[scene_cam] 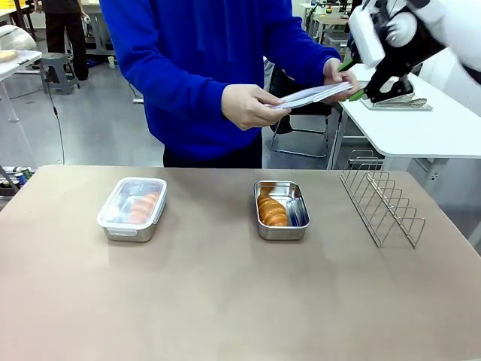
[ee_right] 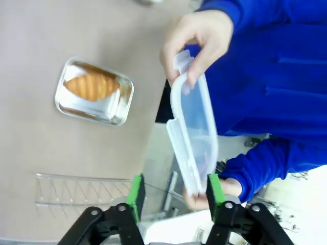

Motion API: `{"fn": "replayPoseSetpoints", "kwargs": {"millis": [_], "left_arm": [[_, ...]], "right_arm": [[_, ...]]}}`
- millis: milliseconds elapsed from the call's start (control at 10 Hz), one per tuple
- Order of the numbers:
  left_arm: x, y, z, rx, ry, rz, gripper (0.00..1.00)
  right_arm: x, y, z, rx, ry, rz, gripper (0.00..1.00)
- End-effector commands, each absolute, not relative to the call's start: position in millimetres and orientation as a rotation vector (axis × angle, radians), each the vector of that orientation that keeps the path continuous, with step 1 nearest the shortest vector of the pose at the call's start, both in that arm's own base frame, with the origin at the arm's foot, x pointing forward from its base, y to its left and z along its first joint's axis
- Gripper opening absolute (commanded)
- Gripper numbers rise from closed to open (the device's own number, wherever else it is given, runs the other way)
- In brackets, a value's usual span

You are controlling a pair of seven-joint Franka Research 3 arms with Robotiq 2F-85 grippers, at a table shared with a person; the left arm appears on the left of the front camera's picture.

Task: Place the bread in airtight containers.
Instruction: Release when the human grabs the Airtight Container lid.

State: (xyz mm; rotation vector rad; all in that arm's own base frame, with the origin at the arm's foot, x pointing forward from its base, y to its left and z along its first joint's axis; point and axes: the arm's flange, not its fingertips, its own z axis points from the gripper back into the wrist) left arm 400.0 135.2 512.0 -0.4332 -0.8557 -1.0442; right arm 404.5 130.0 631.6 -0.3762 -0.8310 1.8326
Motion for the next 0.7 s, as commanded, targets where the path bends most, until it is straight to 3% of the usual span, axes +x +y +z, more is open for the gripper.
{"fn": "replayPoseSetpoints", "kwargs": {"millis": [0,200,600], "left_arm": [[399.0,134.1,512.0,-0.438,-0.866,-1.052,1.00],[399.0,134.1,512.0,-0.438,-0.866,-1.052,1.00],[399.0,134.1,512.0,-0.438,-0.866,-1.052,1.00]], "right_arm": [[393.5,98.6,655.7,-0.118,-0.902,1.650,1.00],[396.4,39.3,652.9,0.197,-0.981,1.493,1.00],[383.0,-88.1,594.6,0.509,-0.971,1.179,1.00]]}}
